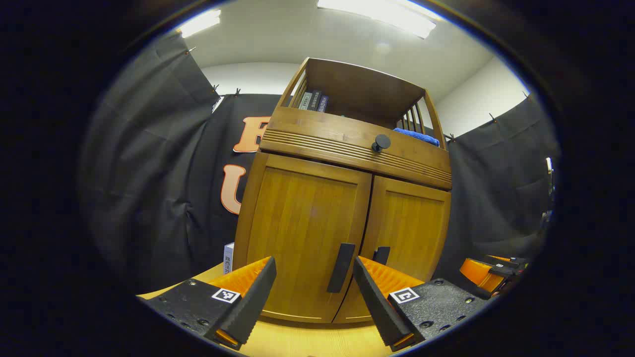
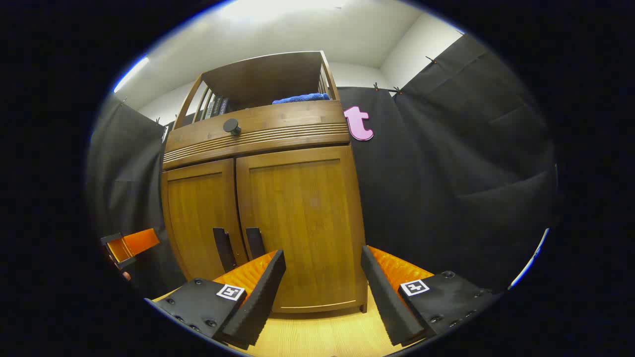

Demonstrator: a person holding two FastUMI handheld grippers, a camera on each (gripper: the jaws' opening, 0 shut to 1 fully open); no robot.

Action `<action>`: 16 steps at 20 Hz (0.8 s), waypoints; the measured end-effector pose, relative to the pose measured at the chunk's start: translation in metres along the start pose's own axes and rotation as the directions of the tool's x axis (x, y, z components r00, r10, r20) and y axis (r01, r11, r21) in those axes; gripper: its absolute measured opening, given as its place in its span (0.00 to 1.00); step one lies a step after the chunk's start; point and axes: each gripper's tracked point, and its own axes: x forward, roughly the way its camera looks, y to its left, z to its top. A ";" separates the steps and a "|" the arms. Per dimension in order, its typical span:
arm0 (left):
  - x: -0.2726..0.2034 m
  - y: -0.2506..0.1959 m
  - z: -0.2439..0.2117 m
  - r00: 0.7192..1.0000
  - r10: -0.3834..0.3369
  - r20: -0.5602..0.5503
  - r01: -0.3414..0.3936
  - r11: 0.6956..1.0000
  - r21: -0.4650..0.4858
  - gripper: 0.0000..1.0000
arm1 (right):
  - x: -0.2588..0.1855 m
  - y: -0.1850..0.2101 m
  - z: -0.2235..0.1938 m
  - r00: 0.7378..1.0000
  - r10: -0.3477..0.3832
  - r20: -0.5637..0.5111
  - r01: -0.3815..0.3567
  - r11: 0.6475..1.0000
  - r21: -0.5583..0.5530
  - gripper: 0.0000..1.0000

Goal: Open the right door of the double-door shoe cabinet with the right hand, and open the left door with the left hand.

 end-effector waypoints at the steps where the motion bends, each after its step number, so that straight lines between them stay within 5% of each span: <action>1: 0.001 0.001 0.000 1.000 0.005 0.002 -0.005 1.000 0.001 0.94 | 0.001 0.001 0.000 1.000 0.005 -0.001 -0.005 1.000 -0.004 0.98; 10: -0.001 0.002 0.001 1.000 0.004 0.011 -0.004 1.000 0.000 0.92 | -0.001 0.005 -0.001 1.000 0.030 -0.006 -0.030 1.000 -0.008 0.98; 12: -0.001 0.003 0.001 1.000 0.009 0.012 -0.009 1.000 0.000 0.98 | -0.002 0.004 -0.002 1.000 0.030 -0.007 -0.030 1.000 -0.007 0.98; 13: -0.001 0.003 0.001 1.000 0.010 0.011 -0.010 1.000 0.002 0.91 | -0.002 0.004 -0.003 1.000 0.029 -0.010 -0.029 1.000 -0.008 0.91; 16: -0.003 0.003 -0.001 1.000 0.006 0.005 -0.006 1.000 0.004 0.95 | -0.005 0.002 -0.004 1.000 0.023 -0.013 -0.023 1.000 -0.006 0.98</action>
